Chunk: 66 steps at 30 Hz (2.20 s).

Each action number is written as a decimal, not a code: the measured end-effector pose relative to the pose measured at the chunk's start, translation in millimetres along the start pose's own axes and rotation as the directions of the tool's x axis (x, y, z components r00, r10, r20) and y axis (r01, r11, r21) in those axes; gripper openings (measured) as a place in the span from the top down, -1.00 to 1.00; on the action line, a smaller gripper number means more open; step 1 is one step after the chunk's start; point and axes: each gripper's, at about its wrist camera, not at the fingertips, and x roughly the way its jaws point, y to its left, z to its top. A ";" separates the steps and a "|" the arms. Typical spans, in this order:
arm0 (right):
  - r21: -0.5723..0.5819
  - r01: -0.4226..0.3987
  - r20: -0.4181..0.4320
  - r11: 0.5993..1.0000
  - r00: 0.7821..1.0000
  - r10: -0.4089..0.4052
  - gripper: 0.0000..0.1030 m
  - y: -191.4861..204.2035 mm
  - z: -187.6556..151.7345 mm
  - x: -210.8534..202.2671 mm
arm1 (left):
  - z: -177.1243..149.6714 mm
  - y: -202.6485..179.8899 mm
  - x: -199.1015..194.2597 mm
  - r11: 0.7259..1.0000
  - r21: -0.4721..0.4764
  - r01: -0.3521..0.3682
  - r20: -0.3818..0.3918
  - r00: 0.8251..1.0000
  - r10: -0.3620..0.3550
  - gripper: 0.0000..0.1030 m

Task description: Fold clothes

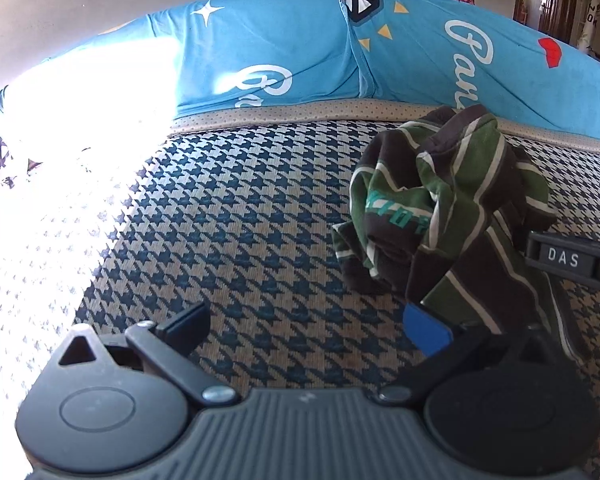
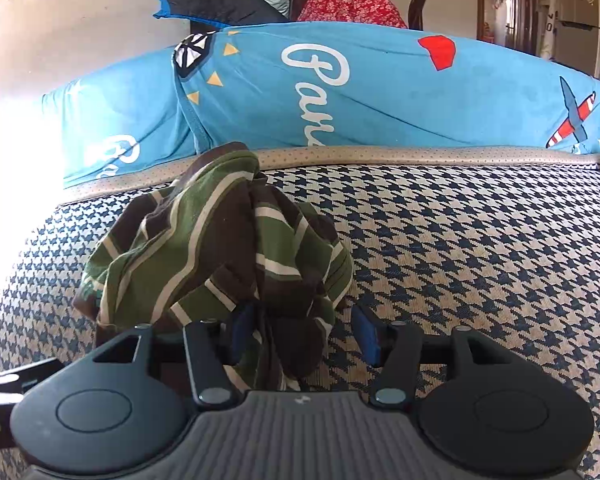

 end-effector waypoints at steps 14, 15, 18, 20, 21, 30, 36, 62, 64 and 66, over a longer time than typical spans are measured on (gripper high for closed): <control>0.245 -0.015 -0.123 0.969 0.991 0.047 -0.70 -31.7 -16.6 -25.6 | -42.1 -10.4 -24.1 0.999 0.043 -0.014 -0.030 0.999 0.016 -1.00; 0.246 -0.010 -0.121 0.969 0.992 0.041 -0.70 -34.5 -20.5 -29.2 | -46.4 -11.4 -27.0 0.999 0.047 -0.015 -0.031 0.999 0.016 -1.00; 0.240 0.016 -0.133 0.971 0.991 0.016 -0.78 -40.5 -32.8 -41.6 | -57.6 -13.7 -34.3 0.998 0.059 -0.021 -0.024 0.999 0.022 -1.00; 0.239 0.027 -0.156 0.971 0.988 0.011 -0.83 -41.9 -41.0 -51.2 | -68.1 -13.6 -40.3 0.998 0.057 -0.023 -0.025 0.999 0.025 -1.00; 0.240 0.024 -0.166 0.971 0.986 0.017 -0.84 -42.1 -45.6 -55.3 | -73.9 -13.3 -43.6 0.998 0.054 -0.022 -0.027 0.999 0.024 -1.00; 0.120 0.030 -0.198 0.992 0.980 -0.006 -0.84 -24.9 -74.1 -77.8 | -111.5 -15.0 -71.3 0.999 0.052 -0.011 -0.036 0.999 0.013 -1.00; 0.108 0.011 -0.203 0.994 0.979 0.012 -0.84 -25.6 -84.0 -86.7 | -128.6 -13.7 -86.5 0.999 0.042 -0.014 -0.049 0.999 0.016 -1.00; 0.088 -0.023 -0.199 0.996 0.979 0.040 -0.84 -36.2 -91.9 -93.1 | -139.1 -23.3 -121.4 0.997 0.079 -0.022 -0.013 1.000 0.024 -1.00; 0.089 -0.023 -0.193 0.996 0.980 0.040 -0.84 -37.6 -90.7 -93.3 | -139.0 -23.5 -122.8 0.997 0.081 -0.021 -0.010 1.000 0.022 -1.00; 0.098 -0.026 -0.190 0.995 0.981 0.045 -0.84 -39.8 -90.3 -93.9 | -138.7 -25.3 -123.9 0.996 0.084 -0.021 -0.007 1.000 0.021 -1.00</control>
